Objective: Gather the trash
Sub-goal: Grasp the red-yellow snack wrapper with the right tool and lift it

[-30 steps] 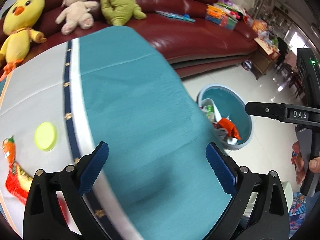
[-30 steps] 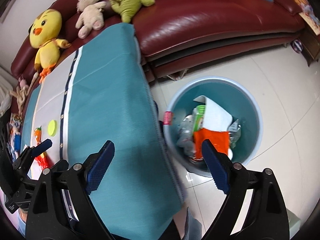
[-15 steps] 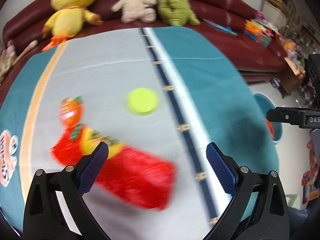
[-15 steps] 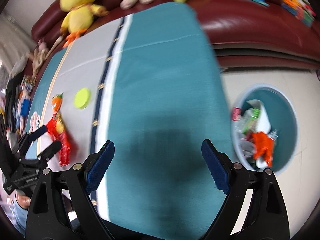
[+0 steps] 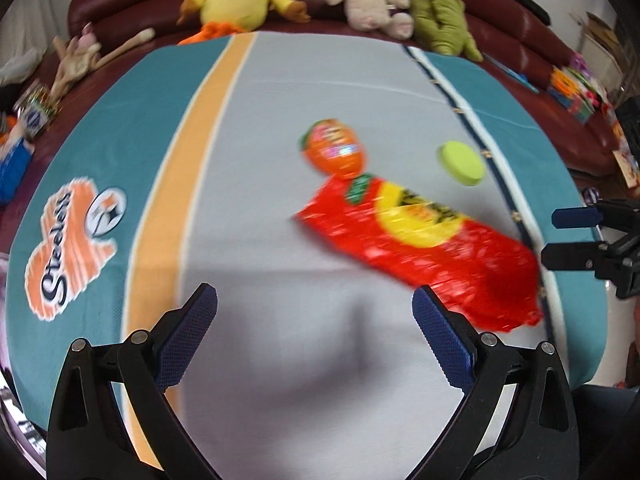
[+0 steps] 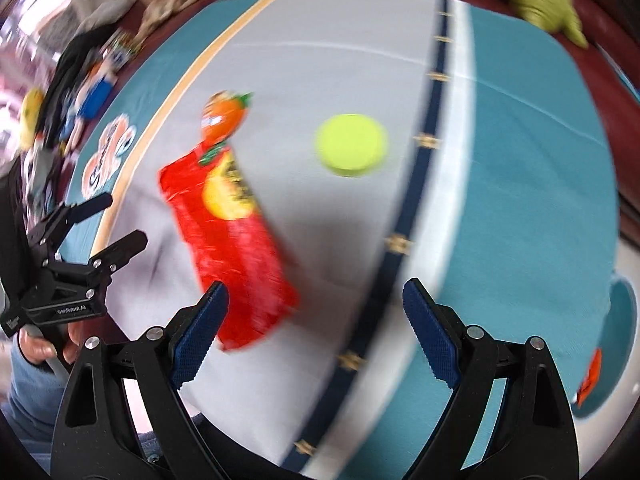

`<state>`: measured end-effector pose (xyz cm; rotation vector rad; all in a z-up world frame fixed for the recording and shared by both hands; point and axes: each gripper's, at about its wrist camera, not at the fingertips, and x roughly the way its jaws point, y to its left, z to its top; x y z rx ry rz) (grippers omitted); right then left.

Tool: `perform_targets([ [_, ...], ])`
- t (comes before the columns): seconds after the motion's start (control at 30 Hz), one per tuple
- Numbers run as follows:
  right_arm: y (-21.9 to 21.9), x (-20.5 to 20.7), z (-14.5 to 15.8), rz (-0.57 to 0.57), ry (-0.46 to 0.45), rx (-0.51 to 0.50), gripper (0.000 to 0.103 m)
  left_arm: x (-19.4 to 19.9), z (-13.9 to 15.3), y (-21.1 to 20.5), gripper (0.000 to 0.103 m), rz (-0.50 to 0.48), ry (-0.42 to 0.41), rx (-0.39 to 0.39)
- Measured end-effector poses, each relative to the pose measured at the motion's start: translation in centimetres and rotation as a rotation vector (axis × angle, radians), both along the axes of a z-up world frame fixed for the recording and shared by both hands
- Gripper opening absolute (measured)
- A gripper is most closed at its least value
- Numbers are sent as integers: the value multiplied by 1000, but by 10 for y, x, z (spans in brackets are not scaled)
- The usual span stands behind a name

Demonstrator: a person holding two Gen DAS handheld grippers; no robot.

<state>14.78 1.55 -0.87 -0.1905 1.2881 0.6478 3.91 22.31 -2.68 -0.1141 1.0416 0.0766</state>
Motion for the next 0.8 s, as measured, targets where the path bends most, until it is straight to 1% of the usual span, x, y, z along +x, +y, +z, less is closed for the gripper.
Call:
perform_targets([
  [0.17, 47, -5, -14, 88, 7, -30, 85, -13, -8, 27, 98, 45, 9, -22],
  [0.37, 84, -14, -30, 177, 13, -73, 85, -17, -14, 45, 98, 63, 16, -27],
  [0.47, 92, -16, -36, 194, 7, -91, 85, -16, -15, 50, 98, 71, 21, -28],
  [0.6, 97, -15, -43, 190, 5, -112, 85, -14, -17, 56, 98, 77, 26, -32],
  [0.7, 98, -19, -44, 195, -22, -123, 84, -13, -17, 58, 98, 78, 27, -38],
  [0.73, 99, -20, -44, 196, -26, -123, 83, -12, -17, 57, 98, 77, 26, -40],
  [0.77, 99, -22, -43, 198, -35, -126, 78, -12, -18, 57, 98, 75, 25, -42],
  [0.8, 99, -23, -43, 201, -47, -134, 71, -11, -18, 56, 98, 72, 24, -44],
])
